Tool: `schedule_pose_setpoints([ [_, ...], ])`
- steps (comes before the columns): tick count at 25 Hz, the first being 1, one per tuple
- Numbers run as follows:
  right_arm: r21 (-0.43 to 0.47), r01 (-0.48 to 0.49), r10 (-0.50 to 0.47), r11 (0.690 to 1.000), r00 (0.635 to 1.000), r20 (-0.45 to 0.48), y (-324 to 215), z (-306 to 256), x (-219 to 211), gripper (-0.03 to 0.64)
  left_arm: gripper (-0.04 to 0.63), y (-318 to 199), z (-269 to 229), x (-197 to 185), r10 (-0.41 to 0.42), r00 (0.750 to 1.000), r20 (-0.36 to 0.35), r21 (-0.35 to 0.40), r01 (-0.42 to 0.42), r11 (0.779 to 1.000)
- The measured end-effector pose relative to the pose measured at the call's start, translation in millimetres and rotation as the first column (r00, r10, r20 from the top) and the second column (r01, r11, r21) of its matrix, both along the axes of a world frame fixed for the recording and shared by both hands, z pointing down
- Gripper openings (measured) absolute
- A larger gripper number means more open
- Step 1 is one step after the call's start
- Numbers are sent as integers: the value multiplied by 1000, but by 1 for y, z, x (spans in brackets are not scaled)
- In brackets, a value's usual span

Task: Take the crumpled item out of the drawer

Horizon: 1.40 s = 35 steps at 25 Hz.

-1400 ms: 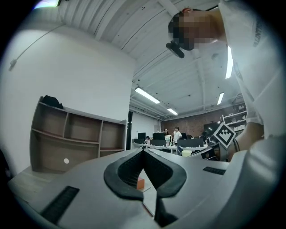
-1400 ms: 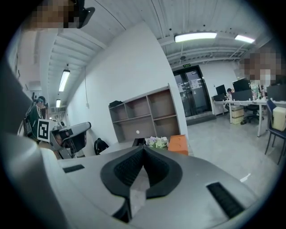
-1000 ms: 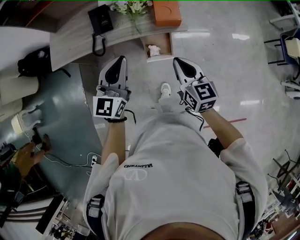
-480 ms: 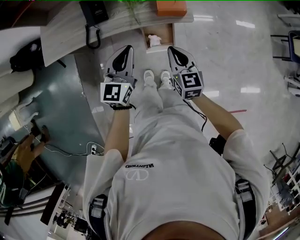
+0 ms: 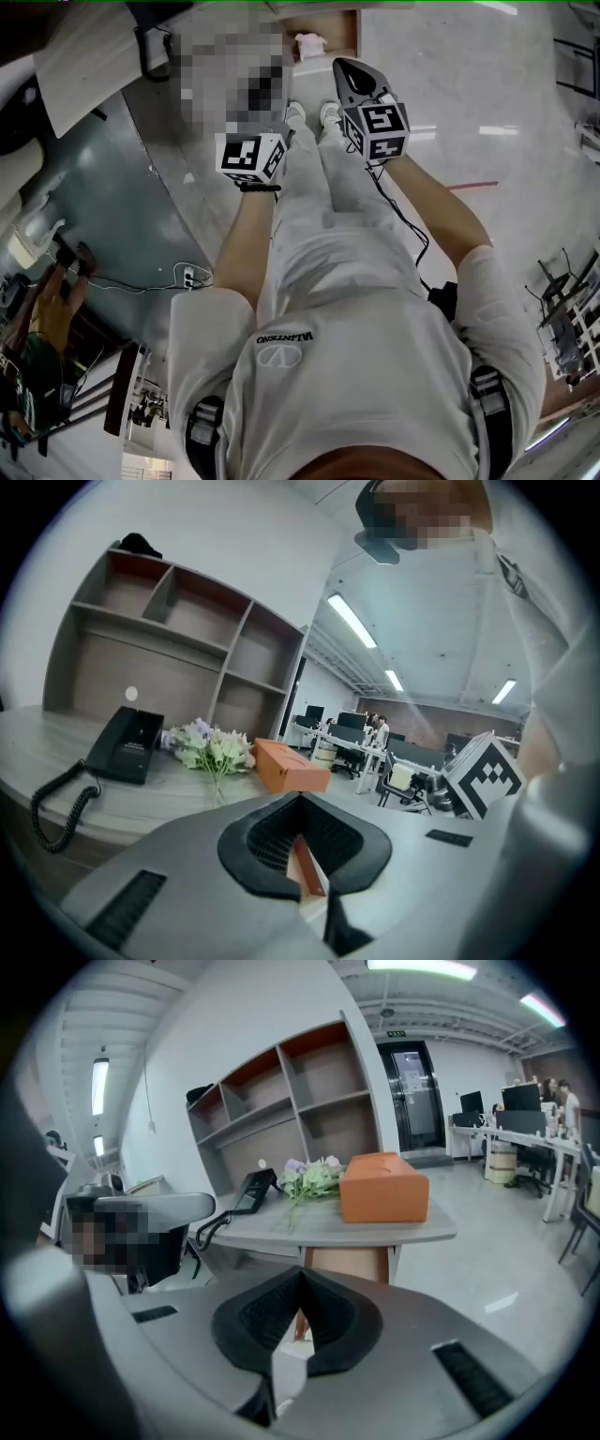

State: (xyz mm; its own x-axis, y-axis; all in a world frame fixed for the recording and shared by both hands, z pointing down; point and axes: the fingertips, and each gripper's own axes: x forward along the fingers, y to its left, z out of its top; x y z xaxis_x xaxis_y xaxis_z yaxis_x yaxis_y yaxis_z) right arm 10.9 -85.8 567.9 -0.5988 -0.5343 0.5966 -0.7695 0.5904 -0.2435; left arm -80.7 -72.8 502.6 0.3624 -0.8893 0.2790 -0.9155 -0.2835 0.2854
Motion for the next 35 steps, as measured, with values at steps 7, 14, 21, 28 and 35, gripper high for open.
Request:
schedule_pose_setpoints([
  [7,-74,-20,14,997,997,-77,-7,76,-12,-2,0,-10,67,-7,18,1000,4,-57,-18,998],
  [14,-143,-75,63,987,994,-92,-18,134,-17,-2,0,-17,118,-13,36,999,28,-89,-34,995],
  [21,-207,-44,18,977,992,-123,-11,185,-19,-2,0,-18,156,-1,66,998,0,-91,-66,994],
  [28,-228,-28,-6,973,989,-145,-14,214,-30,-2,0,-8,183,1,63,998,-32,-98,-66,993],
  [35,-267,-18,-31,963,983,-180,-15,234,-33,13,0,-1,203,2,65,997,-49,-109,-70,992],
])
